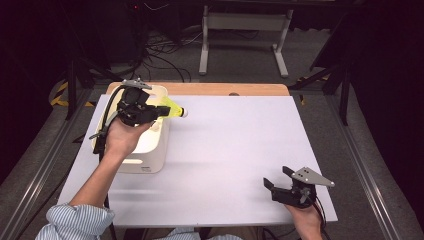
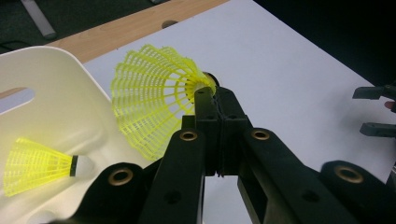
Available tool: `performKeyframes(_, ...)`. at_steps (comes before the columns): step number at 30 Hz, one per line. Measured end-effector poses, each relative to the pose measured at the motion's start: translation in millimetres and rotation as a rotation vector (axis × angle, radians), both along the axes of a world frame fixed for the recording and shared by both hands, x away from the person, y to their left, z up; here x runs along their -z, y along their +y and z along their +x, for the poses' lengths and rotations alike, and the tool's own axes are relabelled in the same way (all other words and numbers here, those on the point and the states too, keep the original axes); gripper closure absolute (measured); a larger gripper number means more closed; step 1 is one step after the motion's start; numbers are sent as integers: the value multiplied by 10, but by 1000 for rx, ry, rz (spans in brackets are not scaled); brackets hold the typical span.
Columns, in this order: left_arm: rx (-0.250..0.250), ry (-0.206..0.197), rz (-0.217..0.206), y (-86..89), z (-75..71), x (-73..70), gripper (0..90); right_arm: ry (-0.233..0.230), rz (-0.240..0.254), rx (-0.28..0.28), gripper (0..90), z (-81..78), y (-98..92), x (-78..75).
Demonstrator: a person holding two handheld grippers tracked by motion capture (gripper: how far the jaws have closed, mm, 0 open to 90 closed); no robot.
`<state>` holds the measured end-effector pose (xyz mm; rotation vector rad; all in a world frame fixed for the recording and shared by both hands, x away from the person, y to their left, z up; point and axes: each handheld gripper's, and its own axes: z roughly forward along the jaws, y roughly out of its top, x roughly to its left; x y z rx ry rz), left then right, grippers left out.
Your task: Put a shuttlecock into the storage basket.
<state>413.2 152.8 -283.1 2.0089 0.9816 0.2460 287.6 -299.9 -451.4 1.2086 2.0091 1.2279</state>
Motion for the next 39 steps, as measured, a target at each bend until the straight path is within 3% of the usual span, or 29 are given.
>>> performKeyframes(39,-90,-22,-4,379,-50,-101,897,13,0,-8,171,9,10,19)
